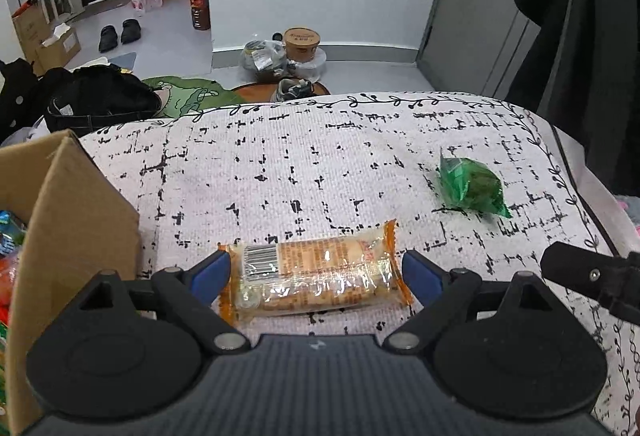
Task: Organize snacks
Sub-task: 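Grasp the orange cracker pack with the left tool while the right tool grasps the green candy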
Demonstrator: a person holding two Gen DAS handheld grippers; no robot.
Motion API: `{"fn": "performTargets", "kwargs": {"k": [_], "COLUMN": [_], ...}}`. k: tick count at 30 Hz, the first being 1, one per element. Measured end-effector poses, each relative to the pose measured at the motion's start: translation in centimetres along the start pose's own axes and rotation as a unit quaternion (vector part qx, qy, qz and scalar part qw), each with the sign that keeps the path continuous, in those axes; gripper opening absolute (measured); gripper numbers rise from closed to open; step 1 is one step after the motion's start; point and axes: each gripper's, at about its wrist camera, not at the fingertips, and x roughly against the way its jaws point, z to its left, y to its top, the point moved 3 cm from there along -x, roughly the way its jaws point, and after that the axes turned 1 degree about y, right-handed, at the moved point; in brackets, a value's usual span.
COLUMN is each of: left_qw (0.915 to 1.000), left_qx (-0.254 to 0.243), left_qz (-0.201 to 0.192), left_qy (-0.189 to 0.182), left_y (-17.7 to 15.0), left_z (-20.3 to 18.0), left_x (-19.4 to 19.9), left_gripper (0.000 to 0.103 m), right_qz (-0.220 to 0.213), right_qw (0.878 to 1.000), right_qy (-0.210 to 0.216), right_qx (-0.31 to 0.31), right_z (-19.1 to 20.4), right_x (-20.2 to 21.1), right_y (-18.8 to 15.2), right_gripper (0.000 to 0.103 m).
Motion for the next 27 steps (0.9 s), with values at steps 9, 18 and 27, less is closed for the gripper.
{"fn": "performTargets", "kwargs": {"k": [9, 18, 27], "left_qw": [0.9996, 0.9988, 0.9992], "left_qx": [-0.006, -0.024, -0.020], "left_qz": [-0.006, -0.003, -0.014], "left_qy": [0.028, 0.042, 0.033], "left_y": [-0.4, -1.0, -0.2], "left_z": [-0.1, 0.1, 0.6], "left_x": [-0.6, -0.9, 0.1], "left_gripper": [0.092, 0.088, 0.074], "right_qz": [0.003, -0.006, -0.010], "right_qw": [1.000, 1.000, 0.999], "right_qy": [0.012, 0.024, 0.030], "right_qx": [-0.006, 0.015, 0.030], "right_z": [0.4, 2.2, 3.5], "right_x": [-1.2, -2.7, -4.0], "right_y": [0.4, 1.1, 2.0], "right_gripper": [0.103, 0.102, 0.086]}}
